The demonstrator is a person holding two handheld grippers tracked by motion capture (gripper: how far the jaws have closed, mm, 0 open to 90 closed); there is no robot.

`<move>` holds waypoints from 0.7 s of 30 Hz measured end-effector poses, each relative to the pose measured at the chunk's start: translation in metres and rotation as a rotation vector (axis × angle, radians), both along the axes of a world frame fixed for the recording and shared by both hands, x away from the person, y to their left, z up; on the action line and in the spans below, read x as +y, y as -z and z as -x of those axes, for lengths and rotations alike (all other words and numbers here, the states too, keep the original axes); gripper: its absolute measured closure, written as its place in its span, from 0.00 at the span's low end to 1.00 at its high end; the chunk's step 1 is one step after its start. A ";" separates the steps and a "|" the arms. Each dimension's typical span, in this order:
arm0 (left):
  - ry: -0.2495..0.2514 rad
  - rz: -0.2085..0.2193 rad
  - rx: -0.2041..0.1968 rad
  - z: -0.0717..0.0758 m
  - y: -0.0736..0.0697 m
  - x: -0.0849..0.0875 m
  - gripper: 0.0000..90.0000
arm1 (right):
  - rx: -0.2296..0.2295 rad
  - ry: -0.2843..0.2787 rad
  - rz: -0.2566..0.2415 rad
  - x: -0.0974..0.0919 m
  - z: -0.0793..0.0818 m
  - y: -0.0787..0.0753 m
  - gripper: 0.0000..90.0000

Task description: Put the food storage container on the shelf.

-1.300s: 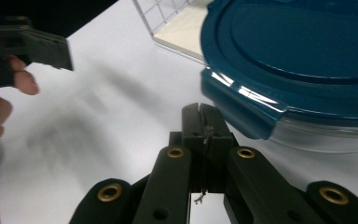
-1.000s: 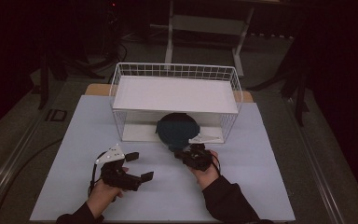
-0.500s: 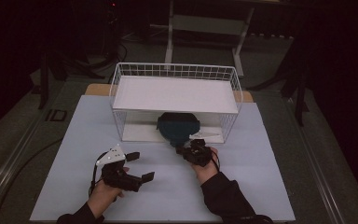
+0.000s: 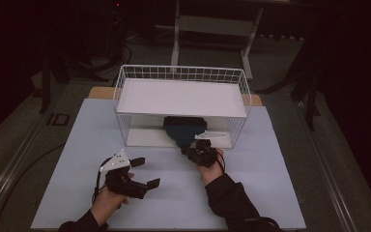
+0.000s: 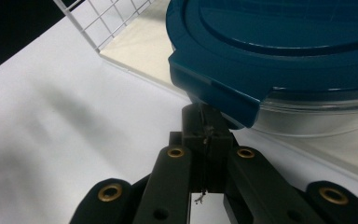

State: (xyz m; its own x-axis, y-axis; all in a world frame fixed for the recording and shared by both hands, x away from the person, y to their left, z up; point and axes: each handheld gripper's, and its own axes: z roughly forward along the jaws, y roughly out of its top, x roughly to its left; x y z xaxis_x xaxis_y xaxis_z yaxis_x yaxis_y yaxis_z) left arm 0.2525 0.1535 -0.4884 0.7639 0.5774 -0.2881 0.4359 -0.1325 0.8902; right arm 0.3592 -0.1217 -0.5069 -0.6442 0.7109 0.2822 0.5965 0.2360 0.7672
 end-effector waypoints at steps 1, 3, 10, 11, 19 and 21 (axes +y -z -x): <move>0.000 0.003 0.001 0.000 0.000 0.000 0.00 | -0.001 0.001 0.003 0.000 -0.001 0.000 1.00; 0.000 0.001 0.005 0.000 0.000 0.000 0.00 | -0.005 0.007 0.007 -0.001 -0.003 0.000 1.00; -0.003 0.005 0.005 0.000 0.001 0.001 0.00 | -0.005 0.036 0.008 -0.003 -0.014 -0.001 1.00; -0.003 0.006 0.004 0.000 0.001 0.001 0.00 | -0.004 0.039 0.006 -0.004 -0.017 -0.001 1.00; 0.003 0.001 0.003 0.000 0.001 0.001 0.00 | -0.018 0.024 0.019 0.001 -0.019 -0.001 1.00; 0.002 0.000 0.002 0.000 0.001 0.001 0.00 | -0.021 0.028 0.024 0.000 -0.019 -0.001 1.00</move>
